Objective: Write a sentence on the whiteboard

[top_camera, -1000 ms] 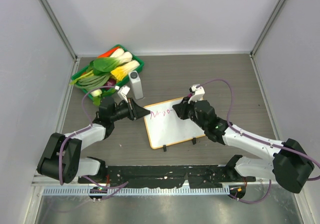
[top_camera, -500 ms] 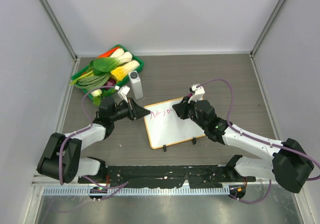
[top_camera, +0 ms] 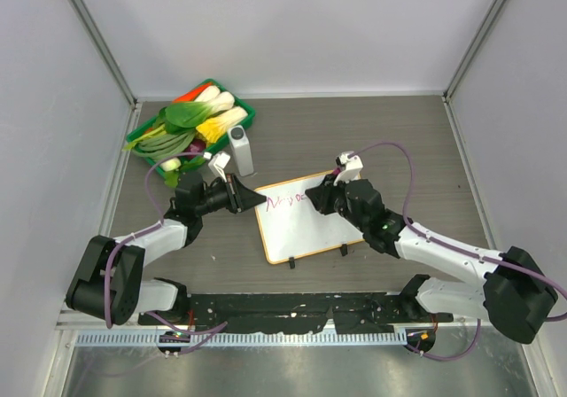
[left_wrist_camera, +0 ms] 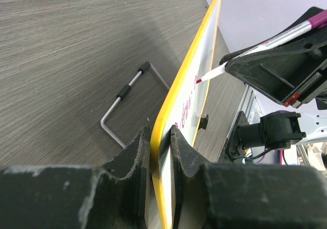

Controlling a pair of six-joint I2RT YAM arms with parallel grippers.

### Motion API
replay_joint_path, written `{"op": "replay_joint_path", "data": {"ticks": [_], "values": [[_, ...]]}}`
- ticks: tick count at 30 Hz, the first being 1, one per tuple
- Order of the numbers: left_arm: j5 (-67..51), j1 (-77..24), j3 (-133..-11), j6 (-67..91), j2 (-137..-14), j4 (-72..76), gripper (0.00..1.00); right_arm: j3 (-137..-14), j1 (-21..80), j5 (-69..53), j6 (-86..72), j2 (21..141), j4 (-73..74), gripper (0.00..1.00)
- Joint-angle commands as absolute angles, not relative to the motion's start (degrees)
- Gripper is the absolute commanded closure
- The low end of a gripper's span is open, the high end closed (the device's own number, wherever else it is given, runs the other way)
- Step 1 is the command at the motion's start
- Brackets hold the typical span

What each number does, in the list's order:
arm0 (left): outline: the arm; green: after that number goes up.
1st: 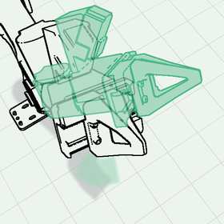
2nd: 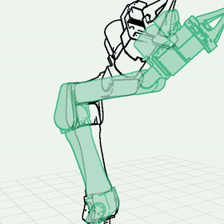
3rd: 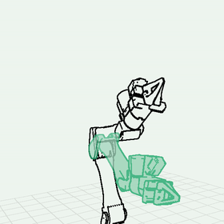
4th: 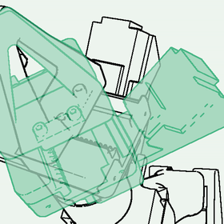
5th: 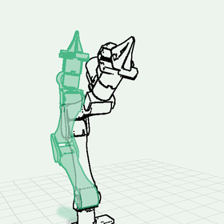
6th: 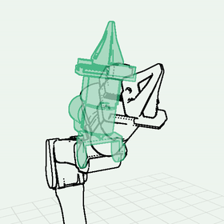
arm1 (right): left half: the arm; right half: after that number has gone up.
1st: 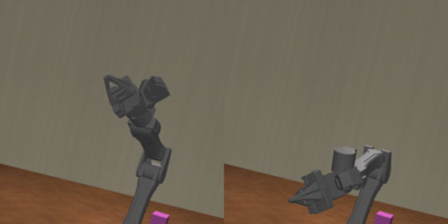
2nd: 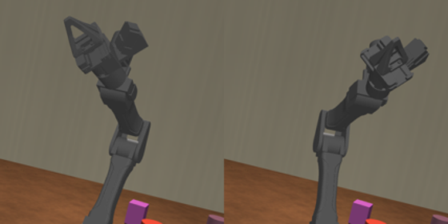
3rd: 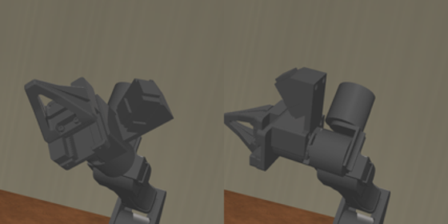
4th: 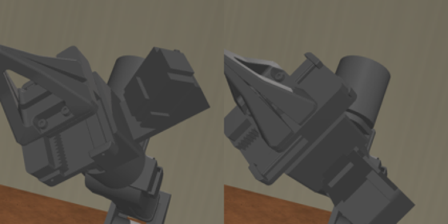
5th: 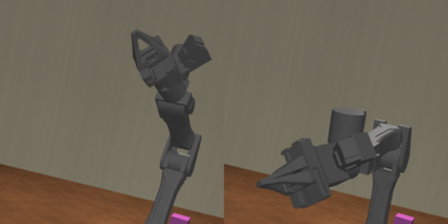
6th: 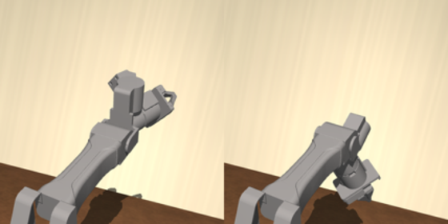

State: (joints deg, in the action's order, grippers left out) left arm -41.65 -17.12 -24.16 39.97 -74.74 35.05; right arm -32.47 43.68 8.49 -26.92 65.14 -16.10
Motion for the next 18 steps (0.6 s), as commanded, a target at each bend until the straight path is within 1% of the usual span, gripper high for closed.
{"op": "replay_joint_path", "data": {"ticks": [1, 12, 18], "values": [[-39.5, -17.7, -24.3, 35.0, -74.2, 31.7, 1.00, -30.0, 43.4, 7.8, -27.5, 63.5, -13.7, 0.99], [-39.4, -17.8, -24.2, 34.8, -74.2, 31.6, 1.00, -25.4, 43.4, 6.1, -29.4, 60.7, -13.1, 0.99], [-39.3, -17.6, -24.2, 34.7, -74.3, 31.6, 1.00, -30.0, 43.3, 4.2, -30.0, 59.9, -12.5, 0.99]]}}
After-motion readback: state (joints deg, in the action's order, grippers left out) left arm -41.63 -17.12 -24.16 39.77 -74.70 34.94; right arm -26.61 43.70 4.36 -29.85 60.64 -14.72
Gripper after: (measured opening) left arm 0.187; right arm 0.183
